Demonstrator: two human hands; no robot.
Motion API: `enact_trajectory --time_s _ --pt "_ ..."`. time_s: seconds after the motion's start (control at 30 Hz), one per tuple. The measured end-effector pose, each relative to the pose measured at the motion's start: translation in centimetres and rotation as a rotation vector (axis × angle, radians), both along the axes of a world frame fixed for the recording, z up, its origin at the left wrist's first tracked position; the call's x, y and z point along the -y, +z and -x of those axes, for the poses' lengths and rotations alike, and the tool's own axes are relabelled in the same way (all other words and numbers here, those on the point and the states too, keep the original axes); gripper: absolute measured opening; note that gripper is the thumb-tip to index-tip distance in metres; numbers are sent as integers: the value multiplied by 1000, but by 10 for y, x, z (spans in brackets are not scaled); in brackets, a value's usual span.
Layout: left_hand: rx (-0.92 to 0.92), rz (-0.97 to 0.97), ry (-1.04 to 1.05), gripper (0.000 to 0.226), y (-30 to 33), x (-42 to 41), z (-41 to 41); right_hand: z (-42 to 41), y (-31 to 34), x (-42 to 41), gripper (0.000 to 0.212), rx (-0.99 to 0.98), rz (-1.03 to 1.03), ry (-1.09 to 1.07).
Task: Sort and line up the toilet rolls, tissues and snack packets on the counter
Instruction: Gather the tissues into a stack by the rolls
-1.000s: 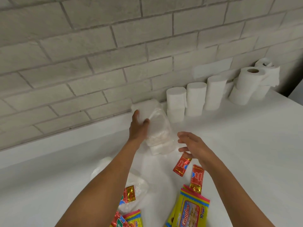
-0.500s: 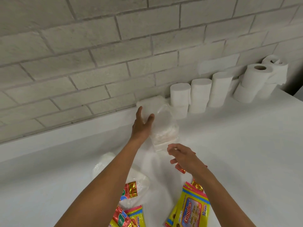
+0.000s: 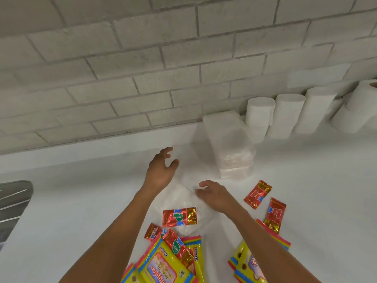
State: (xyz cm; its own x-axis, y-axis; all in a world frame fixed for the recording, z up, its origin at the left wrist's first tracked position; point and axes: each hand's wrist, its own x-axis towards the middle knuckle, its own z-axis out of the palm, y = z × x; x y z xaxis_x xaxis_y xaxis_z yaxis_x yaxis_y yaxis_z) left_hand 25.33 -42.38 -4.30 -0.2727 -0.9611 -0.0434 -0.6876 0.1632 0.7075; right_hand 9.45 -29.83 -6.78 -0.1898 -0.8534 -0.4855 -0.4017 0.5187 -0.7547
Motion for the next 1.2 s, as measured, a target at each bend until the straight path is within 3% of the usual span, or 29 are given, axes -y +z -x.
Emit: enact_trajectory --time_s 0.17,0.37,0.57,0.77,0.93,1.03,1.2 --pt "117 4 77 51 -23 -11 -48 -29 -7 28 64 -95 -83 83" --pt "129 -92 118 54 -38 -26 -72 -44 -14 43 70 -36 -122 85" --pt "-48 -77 161 57 -36 -30 -80 -43 -1 44 43 31 27 26" --pt "-274 -85 253 68 -23 -41 -74 -28 28 46 37 122 199 -64" --pt "-520 -218 195 80 -11 -57 -55 -13 54 43 33 360 263 -165" --pt "-664 -230 126 77 -2 -64 -37 -5 66 38 31 472 277 -195" --pt "-809 -203 115 72 15 -64 -9 12 77 29 33 493 323 -226"
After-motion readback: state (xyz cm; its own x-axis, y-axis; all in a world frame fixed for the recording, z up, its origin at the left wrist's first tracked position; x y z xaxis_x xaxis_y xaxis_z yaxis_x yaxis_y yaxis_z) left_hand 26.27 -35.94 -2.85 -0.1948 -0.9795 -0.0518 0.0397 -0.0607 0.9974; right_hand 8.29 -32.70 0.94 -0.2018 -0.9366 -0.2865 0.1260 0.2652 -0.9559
